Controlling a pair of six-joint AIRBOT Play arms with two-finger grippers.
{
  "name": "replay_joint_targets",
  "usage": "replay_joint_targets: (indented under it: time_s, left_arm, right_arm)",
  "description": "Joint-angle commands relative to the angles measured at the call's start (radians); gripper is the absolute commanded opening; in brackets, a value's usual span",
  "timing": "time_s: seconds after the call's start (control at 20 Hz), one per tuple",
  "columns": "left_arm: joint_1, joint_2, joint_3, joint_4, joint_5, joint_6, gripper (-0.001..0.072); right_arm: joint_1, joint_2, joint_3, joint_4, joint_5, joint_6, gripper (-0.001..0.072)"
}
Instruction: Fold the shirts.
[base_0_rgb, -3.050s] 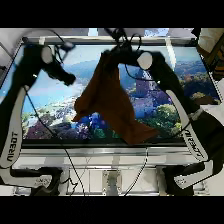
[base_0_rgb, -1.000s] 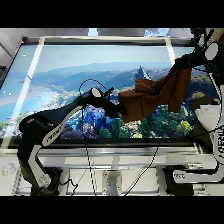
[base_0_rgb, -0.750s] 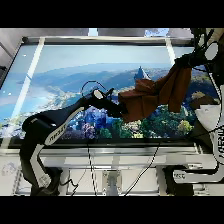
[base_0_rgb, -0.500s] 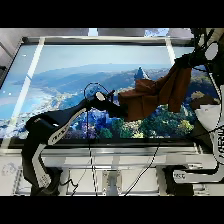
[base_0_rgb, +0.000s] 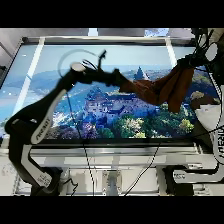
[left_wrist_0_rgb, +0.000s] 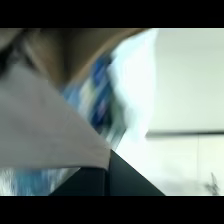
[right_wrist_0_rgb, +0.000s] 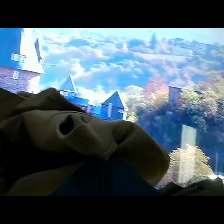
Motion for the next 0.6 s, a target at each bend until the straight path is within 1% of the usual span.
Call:
replay_joint_targets:
  time_s: [0.0,0.1,0.15,0.25,0.35,0.45,0.55]
  left_arm:
    - [0.181,0.14,0.142,0.051,-0.026,0.024,0.0009]
    - [0.294,0.23,0.157,0.137,-0.026,-0.002,0.0008]
    - [0.349,0.27,0.157,0.207,-0.036,-0.033,0.0008]
    - [0.435,0.327,0.157,0.363,-0.069,-0.092,0.0009]
    - [0.494,0.354,0.157,0.494,-0.113,-0.133,0.0009]
    - [0.541,0.36,0.157,0.594,-0.14,-0.142,0.0009]
    - [0.586,0.36,0.157,0.684,-0.128,-0.18,0.0009]
  right_arm:
    - [-0.015,0.0,0.0,-0.039,0.031,0.004,0.0026]
    - [-0.018,0.0,0.0,-0.04,0.05,0.004,0.0026]
    - [-0.017,0.0,0.0,-0.031,0.055,0.004,0.0026]
    - [-0.017,0.0,0.0,0.043,0.056,0.003,0.0025]
    - [-0.017,0.002,0.001,0.156,0.061,0.0,0.0026]
    - [-0.017,0.002,0.001,0.23,0.053,0.0,0.0025]
    - [-0.017,0.002,0.004,0.262,0.032,0.005,0.0025]
